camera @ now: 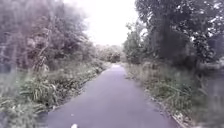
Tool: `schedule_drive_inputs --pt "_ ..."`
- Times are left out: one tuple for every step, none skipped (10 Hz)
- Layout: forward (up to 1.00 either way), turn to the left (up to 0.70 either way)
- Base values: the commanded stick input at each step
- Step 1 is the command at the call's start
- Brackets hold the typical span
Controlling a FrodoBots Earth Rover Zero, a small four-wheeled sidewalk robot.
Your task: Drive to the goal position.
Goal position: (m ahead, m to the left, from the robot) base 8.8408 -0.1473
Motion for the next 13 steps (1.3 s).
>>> schedule_drive_inputs --pt "0.85 0.01" --pt "0.85 0.01" --pt "0.85 0.01" --pt "0.85 0.01" --pt "0.85 0.01" --pt "0.85 0.01" --pt "0.85 0.01" --pt "0.85 0.01" --pt "0.85 0.01" --pt "0.85 0.01" --pt "0.85 0.01" --pt "0.85 0.01" --pt "0.85 0.01"
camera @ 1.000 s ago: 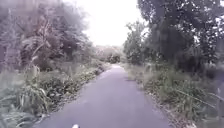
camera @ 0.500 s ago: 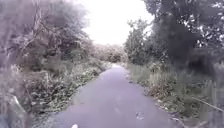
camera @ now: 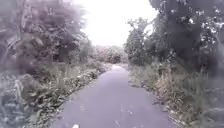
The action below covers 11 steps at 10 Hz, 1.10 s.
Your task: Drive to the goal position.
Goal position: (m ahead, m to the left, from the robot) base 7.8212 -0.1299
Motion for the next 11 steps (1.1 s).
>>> schedule_drive_inputs --pt "0.85 0.01" --pt "0.85 0.01" --pt "0.85 0.01" --pt "0.85 0.01" --pt "0.85 0.01" --pt "0.85 0.01" --pt "0.85 0.01" --pt "0.85 0.01" --pt "0.85 0.01" --pt "0.85 0.01" --pt "0.85 -0.25"
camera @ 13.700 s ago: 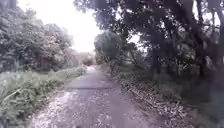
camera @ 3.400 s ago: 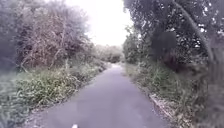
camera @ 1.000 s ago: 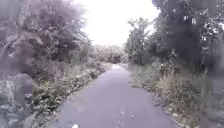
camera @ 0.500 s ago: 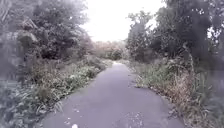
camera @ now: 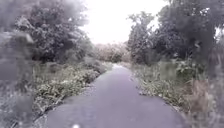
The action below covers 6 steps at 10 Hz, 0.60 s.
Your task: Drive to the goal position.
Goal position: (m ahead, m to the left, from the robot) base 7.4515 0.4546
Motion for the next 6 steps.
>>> schedule_drive_inputs --pt "0.85 -0.27" --pt "0.85 -0.3" --pt "0.85 0.01" --pt "0.85 0.01" --pt "0.85 0.01" --pt "0.85 0.01"
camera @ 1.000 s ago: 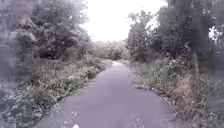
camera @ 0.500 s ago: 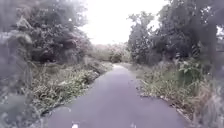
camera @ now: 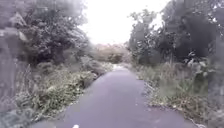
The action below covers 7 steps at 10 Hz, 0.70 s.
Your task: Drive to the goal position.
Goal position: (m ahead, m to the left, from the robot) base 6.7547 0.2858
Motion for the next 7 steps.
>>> schedule_drive_inputs --pt "0.85 0.01" --pt "0.85 0.01" --pt "0.85 0.01" --pt "0.85 0.01" --pt "0.85 0.01" --pt "0.85 0.01" --pt "0.85 0.01"
